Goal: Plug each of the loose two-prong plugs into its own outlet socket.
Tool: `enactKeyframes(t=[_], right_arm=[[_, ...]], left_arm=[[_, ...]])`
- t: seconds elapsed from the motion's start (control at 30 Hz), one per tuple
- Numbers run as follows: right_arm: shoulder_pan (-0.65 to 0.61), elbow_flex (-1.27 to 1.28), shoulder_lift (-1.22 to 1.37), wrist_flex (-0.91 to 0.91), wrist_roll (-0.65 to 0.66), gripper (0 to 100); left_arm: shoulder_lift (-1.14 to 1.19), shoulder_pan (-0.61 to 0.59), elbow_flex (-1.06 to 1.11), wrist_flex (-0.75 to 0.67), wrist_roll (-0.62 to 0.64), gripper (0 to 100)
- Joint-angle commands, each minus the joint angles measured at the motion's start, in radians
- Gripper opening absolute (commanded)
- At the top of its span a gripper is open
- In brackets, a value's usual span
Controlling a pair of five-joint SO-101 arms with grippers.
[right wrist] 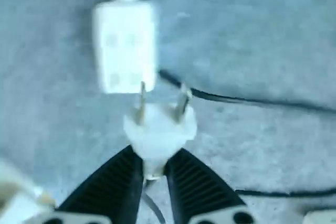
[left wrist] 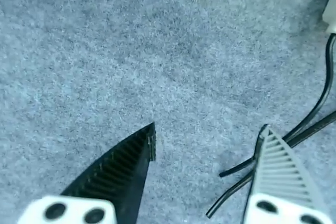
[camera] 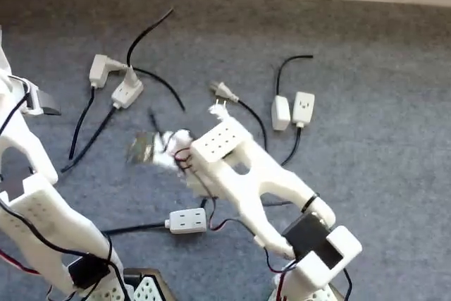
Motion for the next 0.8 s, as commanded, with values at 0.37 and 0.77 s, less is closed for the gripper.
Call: enactKeyframes(t=[0.37, 0.77], right_arm=[[0.278, 0.780, -0.472, -0.463, -0.146, 0.7], [0.246, 0.746, -0.489, -0.340, -0.057, 34.4]], left_arm=[[-0.189, 0.068, 0.093, 0.028, -0.020, 31], [-0.321, 0.065, 0.308, -0.097, -0.054, 31]])
